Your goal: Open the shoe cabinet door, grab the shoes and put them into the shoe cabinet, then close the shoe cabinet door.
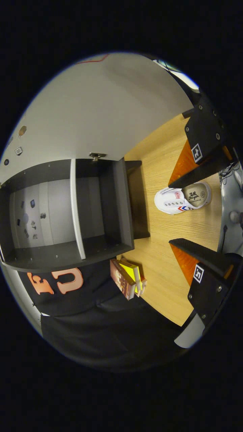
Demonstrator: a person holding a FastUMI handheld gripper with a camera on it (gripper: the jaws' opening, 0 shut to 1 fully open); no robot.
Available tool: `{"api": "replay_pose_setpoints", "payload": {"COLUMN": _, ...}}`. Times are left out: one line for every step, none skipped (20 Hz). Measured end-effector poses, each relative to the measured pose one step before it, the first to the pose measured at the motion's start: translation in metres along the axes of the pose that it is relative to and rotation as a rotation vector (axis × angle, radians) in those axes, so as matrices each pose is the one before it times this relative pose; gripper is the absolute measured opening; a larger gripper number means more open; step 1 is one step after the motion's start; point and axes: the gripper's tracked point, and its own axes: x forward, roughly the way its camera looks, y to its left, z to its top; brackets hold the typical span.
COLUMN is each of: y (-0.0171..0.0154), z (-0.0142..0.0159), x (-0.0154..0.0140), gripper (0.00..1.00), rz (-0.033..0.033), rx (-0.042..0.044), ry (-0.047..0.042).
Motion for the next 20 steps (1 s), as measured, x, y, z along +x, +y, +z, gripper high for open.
{"api": "replay_pose_setpoints", "payload": {"y": -0.00109, "z": -0.01331, "x": 0.01099, "gripper": 0.93, "rz": 0.0051, "rx": 0.00553, "ry": 0.01901}}
{"api": "replay_pose_setpoints", "payload": {"y": -0.00169, "z": -0.01362, "x": 0.00972, "gripper": 0.93, "rz": 0.00294, "rx": 0.0028, "ry": 0.02019}}
{"api": "replay_pose_setpoints", "payload": {"y": -0.002, "z": -0.01197, "x": 0.00965, "gripper": 0.93, "rz": 0.00016, "rx": 0.00384, "ry": 0.02425}}
{"api": "replay_pose_setpoints", "payload": {"y": -0.00146, "z": -0.01104, "x": 0.00931, "gripper": 0.92, "rz": 0.00318, "rx": 0.00172, "ry": 0.01937}}
{"api": "replay_pose_setpoints", "payload": {"y": -0.00161, "z": -0.00865, "x": 0.00958, "gripper": 0.92, "rz": -0.00231, "rx": 0.00248, "ry": 0.01807}}
{"api": "replay_pose_setpoints", "payload": {"y": -0.00135, "z": -0.00715, "x": 0.00822, "gripper": 0.9, "rz": 0.00186, "rx": 0.0051, "ry": 0.01698}}
{"api": "replay_pose_setpoints", "payload": {"y": -0.00086, "z": -0.00599, "x": 0.00667, "gripper": 0.89, "rz": -0.00053, "rx": 0.00674, "ry": 0.01688}}
{"api": "replay_pose_setpoints", "payload": {"y": -0.00136, "z": -0.00584, "x": 0.00611, "gripper": 0.86, "rz": 0.00193, "rx": 0.00686, "ry": 0.01535}}
{"api": "replay_pose_setpoints", "payload": {"y": 0.00047, "z": -0.00396, "x": 0.00591, "gripper": 0.84, "rz": 0.00281, "rx": 0.01007, "ry": 0.0092}}
{"api": "replay_pose_setpoints", "payload": {"y": -0.00079, "z": -0.00356, "x": 0.00442, "gripper": 0.81, "rz": -0.0033, "rx": 0.00604, "ry": 0.00725}}
{"api": "replay_pose_setpoints", "payload": {"y": 0.00053, "z": -0.0027, "x": 0.00314, "gripper": 0.79, "rz": 0.00322, "rx": 0.00125, "ry": 0.00983}}
{"api": "replay_pose_setpoints", "payload": {"y": 0.00114, "z": -0.0003, "x": 0.00279, "gripper": 0.75, "rz": 0.00135, "rx": -0.00259, "ry": -0.00232}}
{"api": "replay_pose_setpoints", "payload": {"y": 0.0002, "z": 0.00024, "x": 0.00364, "gripper": 0.7, "rz": -0.00045, "rx": -0.0039, "ry": -0.00305}}
{"api": "replay_pose_setpoints", "payload": {"y": 0.00013, "z": -0.00269, "x": 0.00225, "gripper": 0.66, "rz": -0.00046, "rx": -0.00705, "ry": 0.01028}}
{"api": "replay_pose_setpoints", "payload": {"y": -0.00053, "z": -0.0025, "x": 0.00322, "gripper": 0.57, "rz": -0.00384, "rx": -0.0056, "ry": 0.01424}}
{"api": "replay_pose_setpoints", "payload": {"y": -0.00064, "z": -0.00298, "x": 0.0022, "gripper": 0.49, "rz": -0.00113, "rx": -0.00246, "ry": 0.01302}}
{"api": "replay_pose_setpoints", "payload": {"y": -0.00034, "z": 0.00131, "x": 0.00017, "gripper": 0.4, "rz": -0.00136, "rx": 0.00041, "ry": 0.00018}}
{"api": "replay_pose_setpoints", "payload": {"y": -0.00206, "z": 0.00236, "x": 0.00067, "gripper": 0.32, "rz": -0.00497, "rx": 0.00328, "ry": -0.00812}}
{"api": "replay_pose_setpoints", "payload": {"y": -0.00001, "z": 0.00229, "x": 0.00018, "gripper": 0.25, "rz": 0.00473, "rx": 0.00594, "ry": -0.00933}}
{"api": "replay_pose_setpoints", "payload": {"y": -0.00021, "z": -0.00111, "x": -0.00133, "gripper": 0.18, "rz": 0.00079, "rx": -0.00166, "ry": 0.00242}}
